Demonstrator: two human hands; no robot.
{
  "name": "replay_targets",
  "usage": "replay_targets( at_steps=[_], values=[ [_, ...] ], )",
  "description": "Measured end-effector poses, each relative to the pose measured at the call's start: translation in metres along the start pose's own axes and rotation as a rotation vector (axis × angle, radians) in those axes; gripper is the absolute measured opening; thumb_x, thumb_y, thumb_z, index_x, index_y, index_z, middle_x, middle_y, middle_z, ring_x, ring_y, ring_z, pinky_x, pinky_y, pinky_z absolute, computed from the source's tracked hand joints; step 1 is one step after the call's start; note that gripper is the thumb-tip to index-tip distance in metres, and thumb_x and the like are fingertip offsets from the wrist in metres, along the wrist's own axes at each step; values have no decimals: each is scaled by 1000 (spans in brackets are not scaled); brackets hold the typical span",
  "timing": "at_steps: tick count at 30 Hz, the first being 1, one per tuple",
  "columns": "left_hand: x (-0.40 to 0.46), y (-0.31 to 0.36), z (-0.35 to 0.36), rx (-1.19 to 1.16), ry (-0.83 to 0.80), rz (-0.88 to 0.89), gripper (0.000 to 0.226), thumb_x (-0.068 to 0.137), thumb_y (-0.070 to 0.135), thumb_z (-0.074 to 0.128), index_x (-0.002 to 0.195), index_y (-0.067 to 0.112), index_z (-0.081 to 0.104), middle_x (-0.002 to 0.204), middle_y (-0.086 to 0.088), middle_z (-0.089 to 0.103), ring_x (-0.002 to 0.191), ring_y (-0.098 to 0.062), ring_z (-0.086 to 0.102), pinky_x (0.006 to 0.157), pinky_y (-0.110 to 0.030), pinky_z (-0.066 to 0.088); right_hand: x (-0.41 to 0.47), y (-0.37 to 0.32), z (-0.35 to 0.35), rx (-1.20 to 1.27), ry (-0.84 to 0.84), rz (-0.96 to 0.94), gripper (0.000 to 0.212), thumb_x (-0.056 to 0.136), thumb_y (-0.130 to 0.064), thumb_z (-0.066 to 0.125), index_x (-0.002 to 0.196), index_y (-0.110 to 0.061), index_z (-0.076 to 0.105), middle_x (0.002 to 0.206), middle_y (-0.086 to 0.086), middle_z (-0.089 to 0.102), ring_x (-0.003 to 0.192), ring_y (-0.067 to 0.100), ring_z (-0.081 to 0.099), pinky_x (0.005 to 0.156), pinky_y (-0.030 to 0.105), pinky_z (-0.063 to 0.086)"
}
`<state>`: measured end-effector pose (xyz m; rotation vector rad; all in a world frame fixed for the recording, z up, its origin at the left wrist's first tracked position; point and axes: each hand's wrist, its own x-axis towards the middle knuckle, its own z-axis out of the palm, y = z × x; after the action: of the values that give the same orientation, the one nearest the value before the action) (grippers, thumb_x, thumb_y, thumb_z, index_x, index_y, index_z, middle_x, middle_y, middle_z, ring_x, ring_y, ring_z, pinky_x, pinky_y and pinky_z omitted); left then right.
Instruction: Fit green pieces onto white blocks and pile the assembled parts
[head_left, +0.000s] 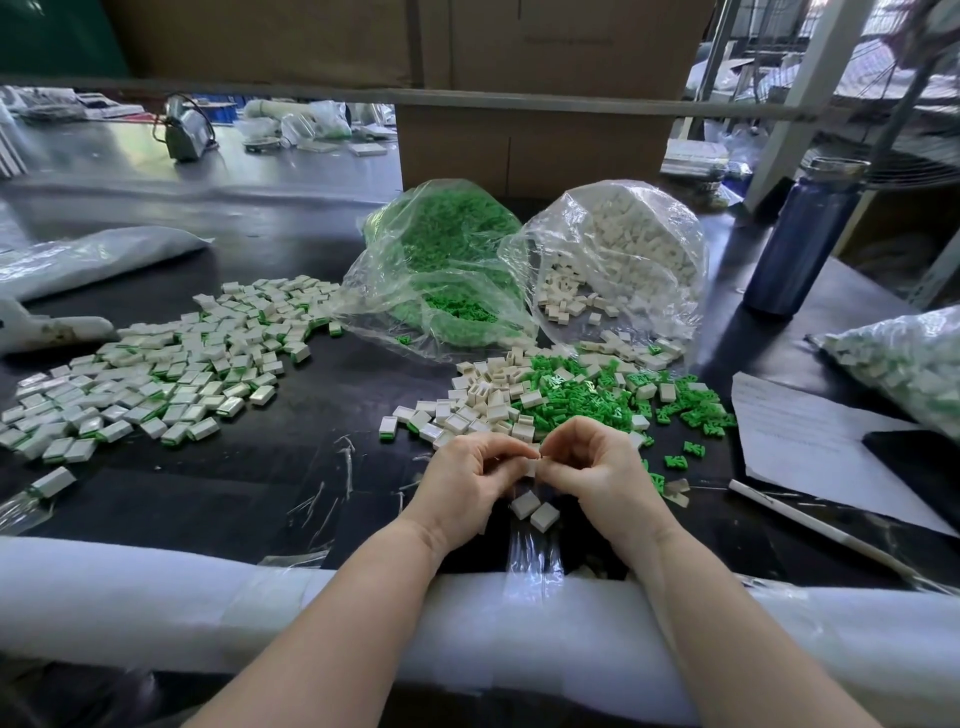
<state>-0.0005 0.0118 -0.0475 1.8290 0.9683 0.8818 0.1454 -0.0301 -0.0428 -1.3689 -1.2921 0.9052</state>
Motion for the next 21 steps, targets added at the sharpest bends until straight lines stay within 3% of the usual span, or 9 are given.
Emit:
replay_targets(
  at_steps=[4, 6, 10, 13, 18, 21],
  values=[
    [0, -3, 1, -29, 16, -2, 19, 85, 10, 65, 95, 26, 64, 83, -1, 63, 67, -7, 54, 68, -21, 49, 1, 1, 1, 26, 23, 7, 14, 77, -3, 73, 74, -12, 62, 62, -2, 64, 56, 7, 59, 55, 18, 48],
    [0, -4, 1, -15, 7, -10, 24, 82, 7, 68, 91, 28, 61, 87, -9, 64, 70, -15, 57, 71, -26, 53, 1, 1, 1, 47, 33, 15, 13, 79, 0, 70, 75, -11, 63, 62, -1, 65, 55, 7, 61, 53, 17, 47],
    [0, -5, 1, 31, 25, -10, 18, 83, 12, 67, 86, 29, 61, 88, -6, 64, 77, -16, 60, 77, -25, 53, 0, 0, 1, 66, 32, 17, 9, 82, 1, 66, 78, -7, 64, 64, 1, 66, 53, 2, 61, 52, 13, 46],
    [1, -5, 1, 77, 37, 23, 5, 88, 17, 62, 90, 20, 64, 88, -1, 63, 80, -14, 58, 81, -26, 50, -1, -2, 0, 95, 33, 20, 7, 85, -4, 64, 79, -7, 66, 65, 1, 67, 55, 2, 61, 53, 13, 47],
    [2, -2, -1, -26, 30, -26, 8, 89, 15, 59, 92, 11, 65, 72, 7, 60, 69, -8, 55, 76, -26, 49, -1, 0, 1, 53, 39, 36, 5, 85, -6, 65, 80, -7, 67, 69, 6, 67, 59, 6, 62, 57, 16, 50],
    [1, -2, -2, -57, 12, -43, 6, 88, 13, 60, 90, 12, 65, 72, 6, 60, 69, -6, 54, 74, -22, 48, 0, 1, 2, 22, 43, 52, 8, 85, -7, 65, 77, -9, 65, 64, 3, 65, 55, 6, 60, 56, 17, 49]
  ],
)
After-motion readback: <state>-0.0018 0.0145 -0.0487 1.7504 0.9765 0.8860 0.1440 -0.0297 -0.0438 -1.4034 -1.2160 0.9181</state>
